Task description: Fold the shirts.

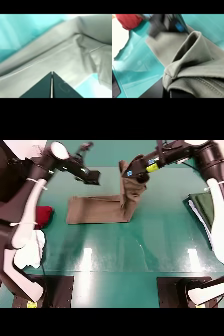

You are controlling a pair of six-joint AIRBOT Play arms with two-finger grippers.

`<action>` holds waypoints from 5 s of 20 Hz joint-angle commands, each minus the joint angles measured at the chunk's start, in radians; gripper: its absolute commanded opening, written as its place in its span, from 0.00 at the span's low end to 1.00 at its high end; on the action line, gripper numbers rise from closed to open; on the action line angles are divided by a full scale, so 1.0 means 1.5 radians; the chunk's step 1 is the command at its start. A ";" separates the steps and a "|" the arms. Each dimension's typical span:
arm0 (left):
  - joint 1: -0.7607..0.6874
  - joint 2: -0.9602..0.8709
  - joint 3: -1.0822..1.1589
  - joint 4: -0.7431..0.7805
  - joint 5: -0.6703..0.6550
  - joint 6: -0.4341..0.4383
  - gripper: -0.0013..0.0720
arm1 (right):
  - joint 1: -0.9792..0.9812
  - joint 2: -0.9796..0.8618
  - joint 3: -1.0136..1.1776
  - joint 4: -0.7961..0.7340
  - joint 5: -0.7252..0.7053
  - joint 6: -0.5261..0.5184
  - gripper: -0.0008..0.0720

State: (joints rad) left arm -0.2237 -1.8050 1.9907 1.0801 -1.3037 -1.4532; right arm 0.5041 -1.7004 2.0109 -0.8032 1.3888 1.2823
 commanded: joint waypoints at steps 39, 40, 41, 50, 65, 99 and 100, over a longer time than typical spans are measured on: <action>0.212 0.201 -0.073 -0.002 -0.115 0.014 0.05 | 0.016 -0.246 -0.226 0.258 -0.166 -0.001 0.75; 0.212 0.201 -0.073 -0.008 -0.115 0.014 0.05 | 0.022 -0.258 -0.204 0.262 -0.166 -0.001 0.52; 0.212 0.201 -0.073 -0.013 -0.115 0.014 0.05 | 0.026 -0.265 -0.188 0.255 -0.165 -0.008 0.26; 0.090 0.201 -0.073 -0.015 -0.113 0.039 0.05 | -0.099 -0.123 -0.143 0.113 -0.150 -0.012 0.04; -0.059 0.201 -0.073 -0.015 -0.009 0.036 0.05 | -0.624 0.060 -0.141 -0.157 -0.179 0.069 0.04; -0.059 0.201 -0.073 -0.006 -0.009 0.049 0.05 | -0.882 0.395 -0.475 -0.161 0.021 0.033 0.71; -0.059 0.201 -0.073 -0.007 -0.011 0.049 0.05 | -0.847 0.395 -0.475 -0.135 0.027 0.032 0.71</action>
State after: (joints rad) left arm -0.3115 -1.5036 1.8812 1.0706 -1.3235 -1.3804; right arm -0.8303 -1.1240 1.3212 -1.1431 1.4178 1.3270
